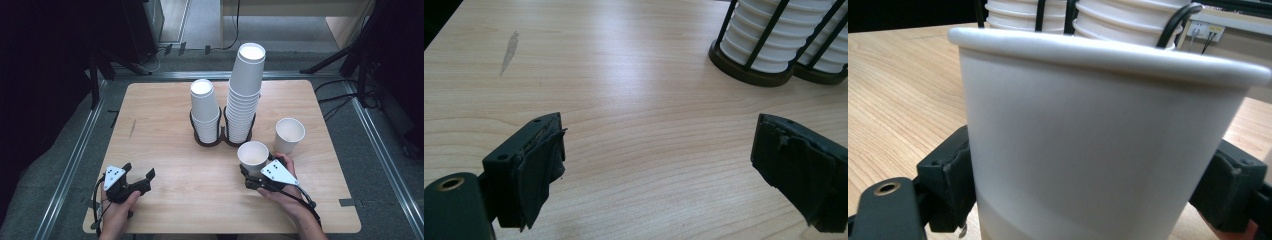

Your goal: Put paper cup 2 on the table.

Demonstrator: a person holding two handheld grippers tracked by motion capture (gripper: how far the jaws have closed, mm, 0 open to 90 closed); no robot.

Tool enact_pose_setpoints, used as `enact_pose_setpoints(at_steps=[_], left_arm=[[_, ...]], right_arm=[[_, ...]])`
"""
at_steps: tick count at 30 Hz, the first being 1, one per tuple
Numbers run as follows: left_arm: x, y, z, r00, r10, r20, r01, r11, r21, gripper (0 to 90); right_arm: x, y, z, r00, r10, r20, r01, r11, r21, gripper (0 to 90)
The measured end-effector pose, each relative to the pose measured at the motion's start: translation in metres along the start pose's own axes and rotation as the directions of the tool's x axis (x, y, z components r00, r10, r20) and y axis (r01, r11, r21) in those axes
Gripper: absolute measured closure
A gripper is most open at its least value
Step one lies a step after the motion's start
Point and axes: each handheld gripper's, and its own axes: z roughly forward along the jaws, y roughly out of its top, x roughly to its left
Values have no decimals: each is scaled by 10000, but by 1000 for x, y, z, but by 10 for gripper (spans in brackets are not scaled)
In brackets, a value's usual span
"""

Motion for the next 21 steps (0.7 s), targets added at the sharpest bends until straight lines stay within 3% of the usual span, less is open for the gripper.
enact_pose_setpoints(at_steps=[12, 21], left_arm=[[3, -1, 1, 10000, -25, 41, 25, 10000, 47, 71], [2, -1, 1, 9999, 4, 108, -6, 10000, 97, 71]], right_arm=[[-4, -3, -6, 9995, 143, 286, -144, 9999, 18, 130], [-5, -3, -9, 9986, 476, 235, -481, 9987, 193, 128]])
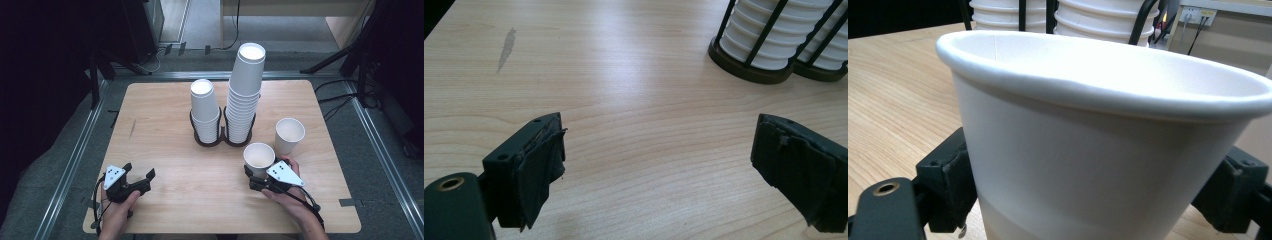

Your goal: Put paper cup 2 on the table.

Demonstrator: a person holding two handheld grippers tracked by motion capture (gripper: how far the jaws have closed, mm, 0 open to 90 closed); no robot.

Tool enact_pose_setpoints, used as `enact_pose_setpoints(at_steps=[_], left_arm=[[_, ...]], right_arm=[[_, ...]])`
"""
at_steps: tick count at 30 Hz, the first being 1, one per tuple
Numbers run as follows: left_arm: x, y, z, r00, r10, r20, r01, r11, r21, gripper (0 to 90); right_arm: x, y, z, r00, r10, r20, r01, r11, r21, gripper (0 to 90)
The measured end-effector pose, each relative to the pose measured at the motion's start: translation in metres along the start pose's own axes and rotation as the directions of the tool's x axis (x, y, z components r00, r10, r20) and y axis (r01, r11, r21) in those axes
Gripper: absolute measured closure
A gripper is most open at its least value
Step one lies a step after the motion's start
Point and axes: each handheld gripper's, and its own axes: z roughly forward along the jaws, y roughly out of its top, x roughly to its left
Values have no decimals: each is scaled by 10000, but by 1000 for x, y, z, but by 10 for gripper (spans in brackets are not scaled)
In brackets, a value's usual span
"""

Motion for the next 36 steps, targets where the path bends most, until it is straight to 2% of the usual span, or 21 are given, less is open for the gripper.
enact_pose_setpoints(at_steps=[4, 8, 14, 19, 24, 31, 36], left_arm=[[0, 0, 0, 10000, 11, 15, -11, 10000, 2, 71], [0, 0, 0, 10000, 14, 4, -14, 10000, 21, 71], [0, 0, 1, 10000, -15, -8, 15, 10000, 10, 71], [1, 0, 1, 10000, -3, -7, 4, 10000, 27, 71], [1, -1, 1, 10000, 40, -11, -40, 10000, 52, 71], [3, -1, 1, 10000, -16, -23, 16, 10000, 39, 71], [4, -1, 1, 10000, -21, -43, 21, 10000, 41, 71]], right_arm=[[2, -1, 0, 9999, -172, -8, 172, 9997, 145, 126], [5, -2, -1, 9993, -263, -260, 270, 9993, 247, 122], [6, -1, -1, 9992, -164, -372, 176, 9994, 306, 104], [4, 2, -2, 9980, 84, -626, -58, 9991, 415, 32], [2, 4, -5, 9960, -327, -833, 369, 9981, 501, 0], [-3, 11, -16, 9947, -350, -971, 385, 9987, 344, 0], [-4, 13, -27, 9915, -733, -1078, 778, 9963, 376, 0]])
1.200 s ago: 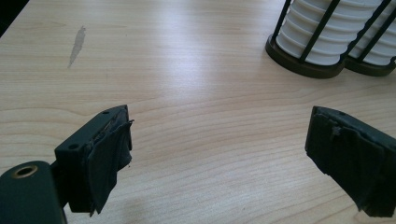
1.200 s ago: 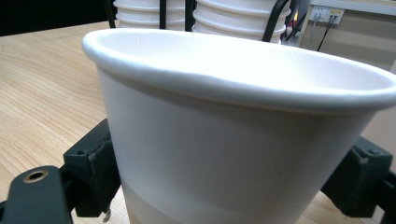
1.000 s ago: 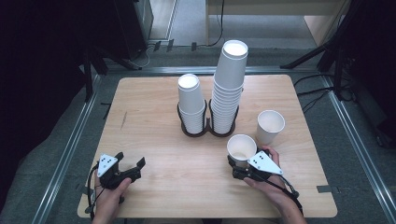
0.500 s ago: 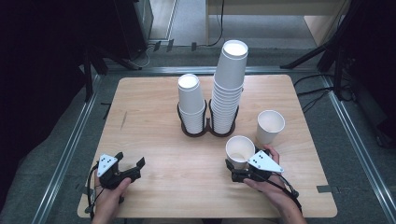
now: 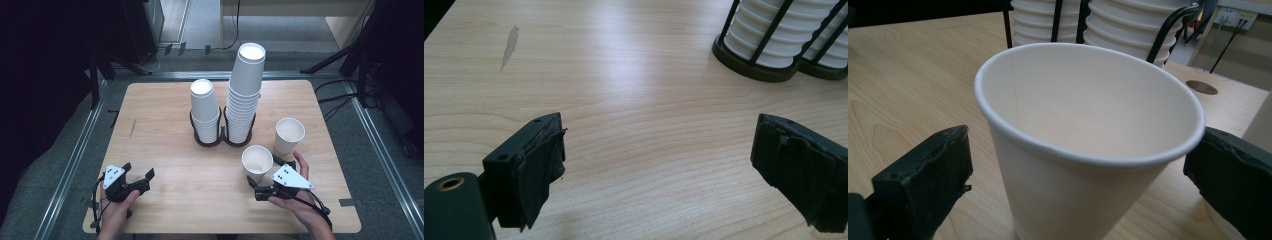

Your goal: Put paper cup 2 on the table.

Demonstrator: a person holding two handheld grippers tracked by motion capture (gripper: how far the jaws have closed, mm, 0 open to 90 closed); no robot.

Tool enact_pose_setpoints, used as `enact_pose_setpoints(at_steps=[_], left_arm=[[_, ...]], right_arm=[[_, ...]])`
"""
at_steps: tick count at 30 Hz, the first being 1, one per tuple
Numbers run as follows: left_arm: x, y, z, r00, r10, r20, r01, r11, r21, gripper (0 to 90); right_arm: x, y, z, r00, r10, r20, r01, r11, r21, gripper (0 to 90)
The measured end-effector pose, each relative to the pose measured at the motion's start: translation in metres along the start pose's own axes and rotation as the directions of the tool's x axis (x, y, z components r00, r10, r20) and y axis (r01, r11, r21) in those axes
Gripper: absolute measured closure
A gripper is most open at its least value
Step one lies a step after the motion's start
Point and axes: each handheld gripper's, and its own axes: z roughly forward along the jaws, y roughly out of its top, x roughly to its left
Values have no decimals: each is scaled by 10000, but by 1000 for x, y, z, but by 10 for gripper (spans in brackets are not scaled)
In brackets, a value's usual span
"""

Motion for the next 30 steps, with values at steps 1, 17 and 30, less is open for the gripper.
enact_pose_setpoints(at_steps=[1, 17, 30], left_arm=[[0, 0, 0, 10000, -3, -2, 3, 10000, 2, 71], [0, -1, 2, 10000, 66, -51, -65, 9999, 129, 72], [0, -2, 4, 9999, 112, -82, -110, 9997, 195, 72]], right_arm=[[0, 0, -2, 9999, -116, 7, 116, 9999, 22, 0], [-15, -15, -32, 9980, -457, 435, 444, 9985, 312, 0], [-46, -34, -60, 9858, -57, 1680, -31, 9986, 520, 0]])
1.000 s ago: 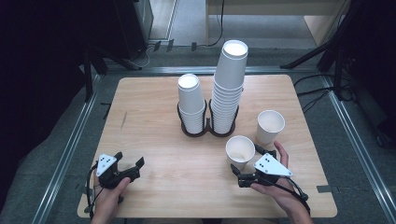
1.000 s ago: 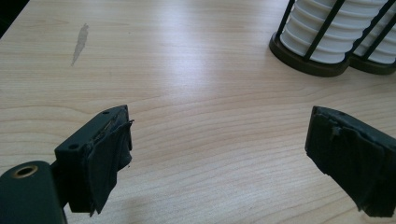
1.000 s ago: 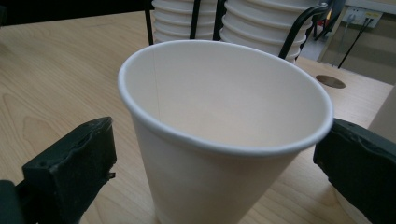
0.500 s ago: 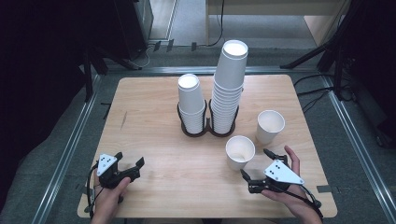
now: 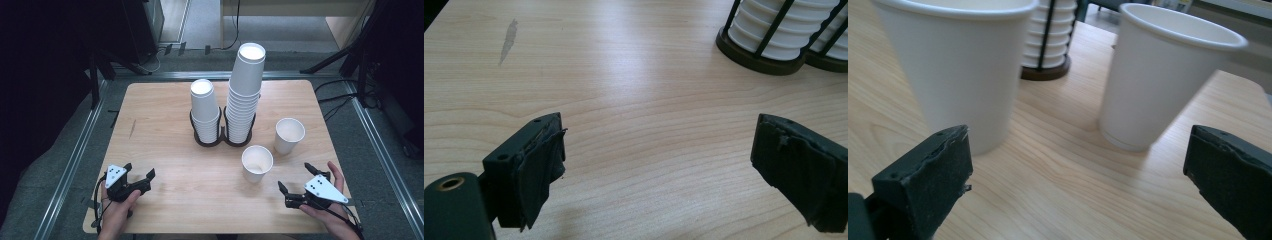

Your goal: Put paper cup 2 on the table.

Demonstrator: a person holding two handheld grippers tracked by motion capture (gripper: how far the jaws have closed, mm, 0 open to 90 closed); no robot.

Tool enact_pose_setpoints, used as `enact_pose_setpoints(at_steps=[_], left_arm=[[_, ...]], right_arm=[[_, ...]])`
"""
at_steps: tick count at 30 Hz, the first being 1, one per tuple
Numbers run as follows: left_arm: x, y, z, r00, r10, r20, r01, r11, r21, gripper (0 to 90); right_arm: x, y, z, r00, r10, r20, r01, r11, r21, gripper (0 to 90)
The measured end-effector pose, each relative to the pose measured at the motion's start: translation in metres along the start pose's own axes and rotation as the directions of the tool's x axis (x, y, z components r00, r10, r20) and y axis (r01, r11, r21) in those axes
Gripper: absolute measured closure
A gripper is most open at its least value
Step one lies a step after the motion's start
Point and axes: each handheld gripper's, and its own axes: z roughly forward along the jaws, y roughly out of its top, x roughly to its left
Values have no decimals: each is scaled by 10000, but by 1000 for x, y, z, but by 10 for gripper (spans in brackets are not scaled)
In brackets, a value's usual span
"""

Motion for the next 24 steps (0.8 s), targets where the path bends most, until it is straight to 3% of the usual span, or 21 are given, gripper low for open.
enact_pose_setpoints(at_steps=[9, 14, 18, 24], left_arm=[[1, 0, 0, 10000, -17, -34, 17, 10000, 13, 72], [2, 0, 1, 10000, -36, -63, 36, 10000, 18, 71], [2, 0, 1, 9999, -23, -106, 23, 10000, 14, 72], [5, 0, 0, 9998, -68, -195, 69, 10000, 23, 72]], right_arm=[[-25, -10, -8, 9934, 531, 1012, -542, 9985, 85, 0], [-38, -16, -11, 9848, 835, 1524, -872, 9960, 180, 0], [-47, -19, -14, 9766, 1045, 1882, -1103, 9937, 206, 0], [-59, -25, -16, 9541, 1482, 2604, -1594, 9870, 220, 0]])
